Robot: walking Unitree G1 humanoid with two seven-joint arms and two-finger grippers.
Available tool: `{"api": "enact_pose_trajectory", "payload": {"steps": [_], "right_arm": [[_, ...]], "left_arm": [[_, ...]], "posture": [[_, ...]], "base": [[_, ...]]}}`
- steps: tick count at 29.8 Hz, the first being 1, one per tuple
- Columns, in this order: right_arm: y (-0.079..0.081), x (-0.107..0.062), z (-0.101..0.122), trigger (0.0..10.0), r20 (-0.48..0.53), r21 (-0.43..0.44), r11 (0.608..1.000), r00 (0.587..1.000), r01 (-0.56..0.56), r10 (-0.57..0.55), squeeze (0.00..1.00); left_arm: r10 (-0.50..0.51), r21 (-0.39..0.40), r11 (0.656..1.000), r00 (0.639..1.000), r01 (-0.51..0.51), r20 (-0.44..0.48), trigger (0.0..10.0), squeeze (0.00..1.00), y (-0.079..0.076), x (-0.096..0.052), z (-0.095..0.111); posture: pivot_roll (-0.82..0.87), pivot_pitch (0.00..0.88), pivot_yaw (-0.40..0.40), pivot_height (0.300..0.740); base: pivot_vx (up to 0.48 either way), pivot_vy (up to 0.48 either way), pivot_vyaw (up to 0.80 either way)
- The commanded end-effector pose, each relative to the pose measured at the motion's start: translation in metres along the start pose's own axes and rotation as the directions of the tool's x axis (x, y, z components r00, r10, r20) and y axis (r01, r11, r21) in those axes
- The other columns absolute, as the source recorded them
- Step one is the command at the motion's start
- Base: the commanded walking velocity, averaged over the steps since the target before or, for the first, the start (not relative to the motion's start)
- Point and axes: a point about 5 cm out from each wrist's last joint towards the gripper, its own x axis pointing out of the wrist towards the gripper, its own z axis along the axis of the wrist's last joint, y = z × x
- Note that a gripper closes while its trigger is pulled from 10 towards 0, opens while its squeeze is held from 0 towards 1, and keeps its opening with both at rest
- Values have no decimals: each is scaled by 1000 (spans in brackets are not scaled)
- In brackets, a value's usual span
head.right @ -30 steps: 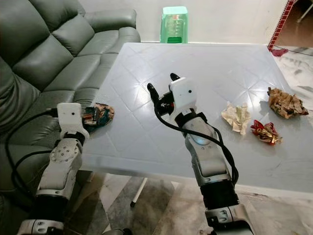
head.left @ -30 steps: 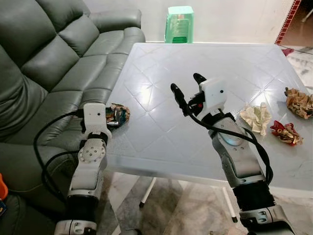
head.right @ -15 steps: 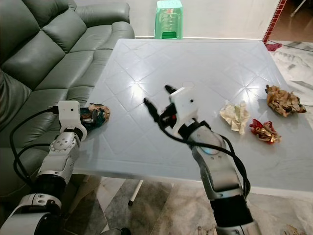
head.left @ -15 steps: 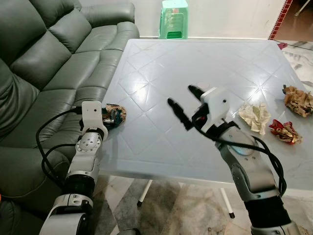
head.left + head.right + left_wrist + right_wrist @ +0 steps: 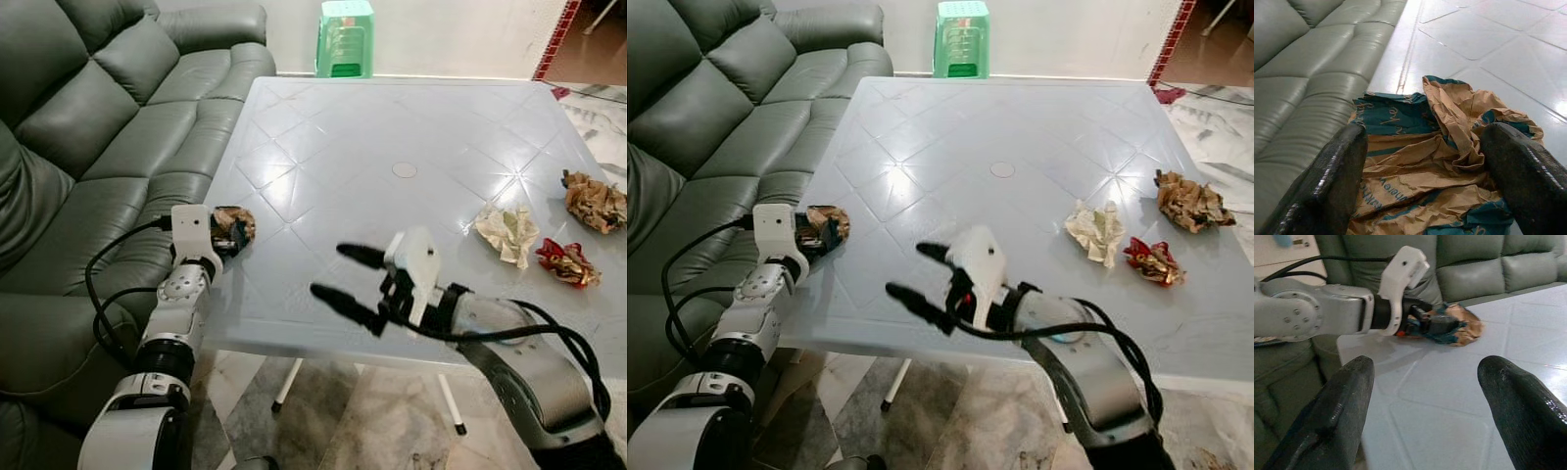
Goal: Picking trash to rubbish bin
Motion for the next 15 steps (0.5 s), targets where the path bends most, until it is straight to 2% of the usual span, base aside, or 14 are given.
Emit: {"api": "enact_pose_trajectory", "payload": {"steps": [1,8,15], "right_arm": [[5,-1,5,10000,0,-9,999,999,-33,33,0],[10,-6,3,10000,-36,14,996,995,-92,93,0],[7,-6,5,10000,-39,9,997,996,-79,80,0]], "left_arm": [[-31,-19,999,999,30,-42,0,0,-5,0,-9],[-45,-33,998,998,44,-38,0,0,-6,0,-9],[-59,-45,997,998,58,-33,0,0,-7,0,-10]], "posture": [[-169,88,-15,740],[-168,83,-20,740],[-168,78,-20,740]], "base": [[0,0,0],[0,0,0],[0,0,0]]}}
